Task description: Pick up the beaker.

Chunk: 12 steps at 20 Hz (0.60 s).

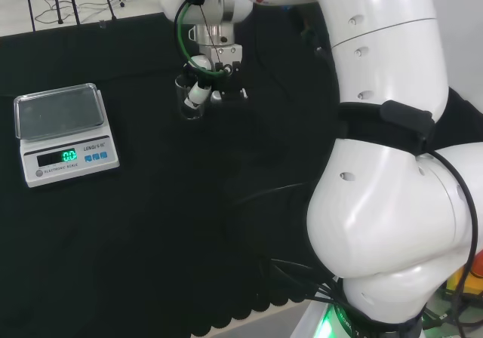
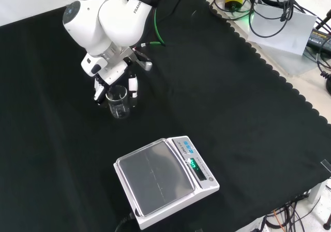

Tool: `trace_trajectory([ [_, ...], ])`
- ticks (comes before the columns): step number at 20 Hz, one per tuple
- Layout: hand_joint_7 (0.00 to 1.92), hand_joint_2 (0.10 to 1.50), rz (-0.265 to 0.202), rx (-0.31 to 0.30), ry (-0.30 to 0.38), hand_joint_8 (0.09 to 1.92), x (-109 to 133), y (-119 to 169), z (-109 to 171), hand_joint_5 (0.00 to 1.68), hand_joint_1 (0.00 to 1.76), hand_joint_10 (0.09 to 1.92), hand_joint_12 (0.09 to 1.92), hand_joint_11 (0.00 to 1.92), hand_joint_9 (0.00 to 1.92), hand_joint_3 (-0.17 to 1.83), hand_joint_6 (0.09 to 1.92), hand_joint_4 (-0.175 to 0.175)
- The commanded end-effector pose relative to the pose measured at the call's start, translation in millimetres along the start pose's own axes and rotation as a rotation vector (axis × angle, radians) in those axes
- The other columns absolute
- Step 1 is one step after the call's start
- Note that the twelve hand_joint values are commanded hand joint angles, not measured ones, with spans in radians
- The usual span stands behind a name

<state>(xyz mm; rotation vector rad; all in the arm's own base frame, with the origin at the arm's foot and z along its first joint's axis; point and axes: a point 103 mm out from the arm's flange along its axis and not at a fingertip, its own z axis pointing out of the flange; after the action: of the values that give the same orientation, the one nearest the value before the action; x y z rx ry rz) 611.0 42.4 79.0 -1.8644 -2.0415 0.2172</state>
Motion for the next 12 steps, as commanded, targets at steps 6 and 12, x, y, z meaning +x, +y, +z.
trace_trajectory([
  [6,0.88,1.14,-0.012,-0.082,0.051,1.35,0,5,-6,0.72,1.05,1.14,1.12,1.04,1.05,0.22,1.42,-0.114],
  [12,0.90,1.16,-0.024,-0.109,0.039,1.36,1,-4,-33,0.73,1.06,1.15,1.11,1.06,1.07,0.19,1.42,-0.137],
])
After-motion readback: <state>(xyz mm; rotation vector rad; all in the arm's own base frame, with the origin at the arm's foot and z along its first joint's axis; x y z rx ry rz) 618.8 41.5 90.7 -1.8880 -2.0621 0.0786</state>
